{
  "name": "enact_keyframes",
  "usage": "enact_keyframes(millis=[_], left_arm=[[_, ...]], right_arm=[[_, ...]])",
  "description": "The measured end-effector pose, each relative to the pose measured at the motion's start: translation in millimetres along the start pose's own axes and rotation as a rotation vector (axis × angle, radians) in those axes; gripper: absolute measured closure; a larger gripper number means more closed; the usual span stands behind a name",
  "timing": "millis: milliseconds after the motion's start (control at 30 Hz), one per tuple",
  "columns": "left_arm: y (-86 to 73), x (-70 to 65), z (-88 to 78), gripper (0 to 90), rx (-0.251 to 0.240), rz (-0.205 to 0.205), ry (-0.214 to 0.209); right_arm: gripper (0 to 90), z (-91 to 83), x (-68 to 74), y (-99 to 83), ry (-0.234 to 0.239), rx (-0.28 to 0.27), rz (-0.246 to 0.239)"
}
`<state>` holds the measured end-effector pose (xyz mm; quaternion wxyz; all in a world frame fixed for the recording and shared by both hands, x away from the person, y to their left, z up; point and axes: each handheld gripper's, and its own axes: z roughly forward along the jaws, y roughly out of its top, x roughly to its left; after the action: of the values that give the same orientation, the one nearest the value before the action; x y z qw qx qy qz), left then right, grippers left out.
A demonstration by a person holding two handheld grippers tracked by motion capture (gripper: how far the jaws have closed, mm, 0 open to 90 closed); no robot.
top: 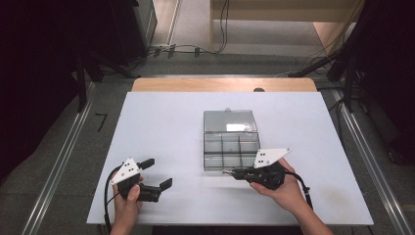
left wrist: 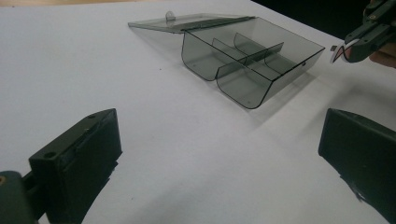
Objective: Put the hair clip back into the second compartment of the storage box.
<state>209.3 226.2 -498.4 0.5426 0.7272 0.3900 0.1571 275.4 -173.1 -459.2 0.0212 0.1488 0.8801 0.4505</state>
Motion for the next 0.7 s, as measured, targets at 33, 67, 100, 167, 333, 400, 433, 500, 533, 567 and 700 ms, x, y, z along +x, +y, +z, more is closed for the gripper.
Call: enact_keyframes(millis=[33, 67, 100, 167, 333, 400, 433, 500, 533, 567, 700], left_arm=[[0.0, -0.1, 0.1, 0.0, -0.001, -0.002, 0.0], [0.0, 0.0, 0.0, 0.0, -0.001, -0.001, 0.0], [0.1, -0.1, -0.2, 0.0, -0.001, -0.002, 0.002], [0.2, -0.3, -0.6, 0.0, -0.002, -0.004, 0.001], [0.3, -0.9, -0.7, 0.0, -0.004, -0.004, 0.002], [0.4, -1.1, -0.6, 0.0, -0.004, -0.001, 0.0], [0.4, -1.2, -0.6, 0.0, -0.004, 0.0, 0.001], [0.4, -1.2, -0.6, 0.0, -0.003, 0.0, 0.0], [0.4, -1.2, -0.5, 0.0, -0.003, 0.001, 0.0], [0.4, -1.2, -0.5, 0.0, -0.003, 0.0, 0.0], [0.4, -1.3, -0.6, 0.0, -0.005, -0.002, 0.0]], right_arm=[[84.5, -0.4, -0.2, 0.3, -0.001, -0.001, 0.005], [84.5, -1.0, -0.7, 0.7, -0.006, -0.001, 0.007], [84.5, -1.7, -0.7, 1.0, -0.007, 0.002, 0.017], [84.5, -2.8, -2.2, 1.8, -0.008, -0.004, 0.018], [84.5, -6.1, -5.0, 5.0, -0.021, -0.013, 0.023], [84.4, -7.6, -6.4, 6.6, -0.02, -0.02, 0.034], [84.5, -8.1, -6.9, 7.3, -0.023, -0.025, 0.039], [84.5, -9.2, -8.5, 8.9, -0.025, -0.031, 0.044], [84.5, -9.7, -9.2, 9.7, -0.026, -0.032, 0.046], [84.5, -9.8, -9.8, 10.5, -0.028, -0.036, 0.048], [84.5, -9.9, -12.5, 13.7, -0.03, -0.043, 0.052]])
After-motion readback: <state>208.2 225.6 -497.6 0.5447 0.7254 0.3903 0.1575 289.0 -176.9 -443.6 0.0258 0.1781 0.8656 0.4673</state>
